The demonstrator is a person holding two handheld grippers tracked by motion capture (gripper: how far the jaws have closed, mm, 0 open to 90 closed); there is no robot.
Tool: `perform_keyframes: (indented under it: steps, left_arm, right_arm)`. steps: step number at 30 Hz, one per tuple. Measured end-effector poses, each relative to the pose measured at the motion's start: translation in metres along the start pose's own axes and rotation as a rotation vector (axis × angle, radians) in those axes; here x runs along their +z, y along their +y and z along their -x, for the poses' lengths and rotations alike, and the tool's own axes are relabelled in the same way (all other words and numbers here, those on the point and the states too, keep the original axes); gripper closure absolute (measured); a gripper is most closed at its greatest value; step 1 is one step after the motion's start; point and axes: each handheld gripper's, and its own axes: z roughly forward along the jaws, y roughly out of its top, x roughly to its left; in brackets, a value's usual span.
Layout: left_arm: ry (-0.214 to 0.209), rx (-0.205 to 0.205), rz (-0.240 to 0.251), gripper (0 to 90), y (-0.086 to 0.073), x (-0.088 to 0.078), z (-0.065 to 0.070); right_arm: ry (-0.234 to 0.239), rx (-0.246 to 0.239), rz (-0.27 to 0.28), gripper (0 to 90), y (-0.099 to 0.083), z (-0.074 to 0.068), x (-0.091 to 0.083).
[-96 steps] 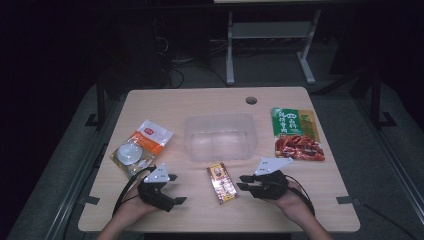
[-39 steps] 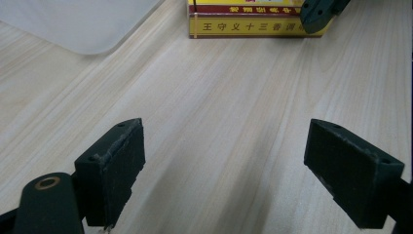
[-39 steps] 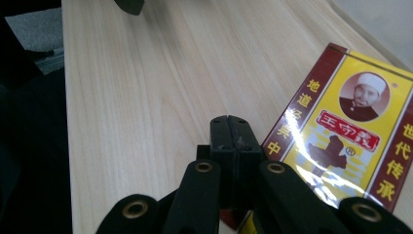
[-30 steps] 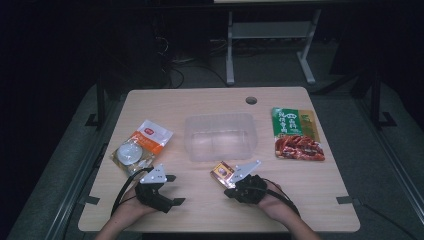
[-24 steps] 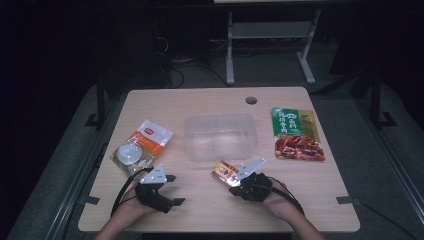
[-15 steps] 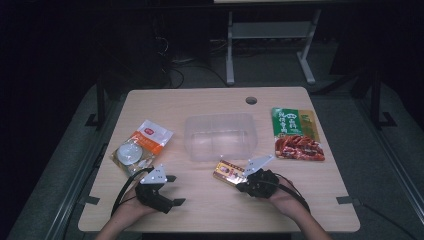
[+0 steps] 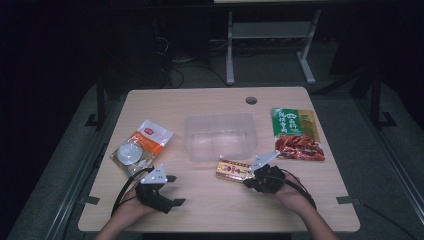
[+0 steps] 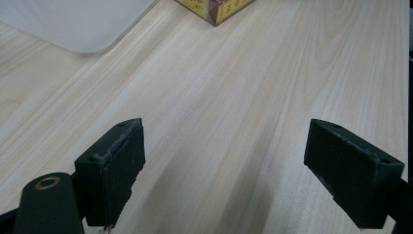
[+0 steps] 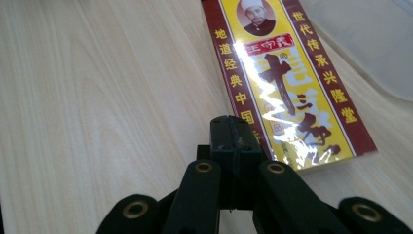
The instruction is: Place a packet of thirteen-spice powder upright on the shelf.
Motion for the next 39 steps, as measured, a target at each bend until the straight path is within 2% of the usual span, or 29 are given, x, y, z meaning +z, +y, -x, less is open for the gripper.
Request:
perform_keyframes:
  steps: [7, 9, 10, 11, 12, 13, 14, 15, 16, 17, 18, 19, 20, 21, 22, 23, 24, 26, 28, 31, 32, 37, 39]
  left_arm:
    - [-0.002, 0.001, -0.002, 14.5, 0.000, 0.000, 0.000]
    - [-0.003, 0.003, -0.003, 14.5, 0.000, 0.000, 0.000]
    - [-0.002, 0.004, -0.003, 14.5, 0.000, 0.000, 0.000]
    - [-0.001, 0.005, -0.003, 14.5, 0.000, 0.000, 0.000]
    - [-0.001, 0.006, -0.004, 14.5, 0.000, 0.000, 0.000]
    - [-0.003, 0.003, -0.002, 14.5, 0.000, 0.000, 0.000]
    - [-0.004, 0.001, -0.002, 14.5, 0.000, 0.000, 0.000]
    - [-0.004, 0.001, -0.002, 14.5, 0.000, 0.000, 0.000]
    - [-0.004, -0.001, -0.002, 14.5, 0.000, 0.000, 0.000]
    - [-0.005, 0.000, -0.004, 14.5, 0.000, 0.000, 0.000]
    - [-0.009, 0.001, -0.007, 14.5, 0.000, 0.001, 0.001]
    - [-0.009, 0.001, -0.007, 14.5, 0.000, 0.001, 0.001]
    - [-0.009, 0.000, -0.005, 14.5, 0.000, 0.002, 0.001]
    - [-0.011, 0.002, -0.008, 14.5, 0.000, 0.002, 0.001]
    - [-0.012, 0.003, -0.010, 14.5, 0.000, 0.002, 0.001]
    - [-0.012, 0.002, -0.011, 14.5, 0.000, 0.003, 0.001]
    - [-0.014, 0.002, -0.011, 14.5, 0.000, 0.003, 0.001]
    - [-0.017, -0.002, -0.013, 14.5, 0.000, 0.004, 0.002]
    - [-0.019, 0.003, -0.020, 14.5, 0.001, 0.004, 0.002]
    - [-0.026, 0.008, -0.028, 14.5, 0.001, 0.005, 0.002]
    - [-0.028, 0.010, -0.029, 14.5, 0.001, 0.006, 0.002]
    - [-0.032, 0.012, -0.026, 14.5, 0.001, 0.006, 0.003]
    - [-0.034, 0.012, -0.026, 14.5, 0.001, 0.006, 0.003]
  right_arm:
    - [-0.016, 0.014, -0.001, 89.9, -0.004, 0.010, -0.005]
    - [-0.003, 0.001, 0.004, 89.8, -0.006, 0.012, -0.006]
    - [0.033, -0.015, 0.017, 85.9, -0.006, 0.013, -0.009]
    - [0.033, -0.015, 0.017, 85.9, -0.006, 0.013, -0.009]
    - [0.053, -0.022, 0.031, 79.7, -0.006, 0.016, -0.015]
    - [0.053, -0.022, 0.031, 79.7, -0.006, 0.016, -0.015]
    - [0.068, -0.022, 0.055, 71.3, -0.008, 0.020, -0.021]
    - [0.068, -0.022, 0.055, 71.3, -0.008, 0.020, -0.021]
    - [0.068, -0.030, 0.077, 63.9, -0.011, 0.025, -0.026]
    - [0.068, -0.030, 0.077, 63.9, -0.011, 0.025, -0.026]
    - [0.063, -0.031, 0.098, 52.8, -0.014, 0.030, -0.028]
    - [0.063, -0.031, 0.098, 52.8, -0.014, 0.030, -0.028]
    - [0.052, -0.040, 0.103, 43.7, -0.014, 0.033, -0.029]
    - [0.052, -0.040, 0.103, 43.7, -0.014, 0.033, -0.029]
    - [0.038, -0.056, 0.096, 38.2, -0.014, 0.035, -0.029]
    - [0.032, -0.067, 0.087, 37.0, -0.012, 0.036, -0.028]
    - [0.041, -0.086, 0.083, 31.9, -0.009, 0.039, -0.027]
    - [0.037, -0.104, 0.079, 30.7, -0.008, 0.040, -0.026]
    - [0.064, -0.129, 0.104, 29.3, -0.006, 0.045, -0.021]
    - [0.057, -0.164, 0.075, 24.9, -0.002, 0.051, -0.015]
    - [0.077, -0.157, 0.081, 22.4, 0.001, 0.055, -0.013]
    - [0.117, -0.161, 0.094, 21.6, 0.004, 0.058, -0.004]
    - [0.101, -0.182, 0.090, 22.1, 0.006, 0.059, 0.001]
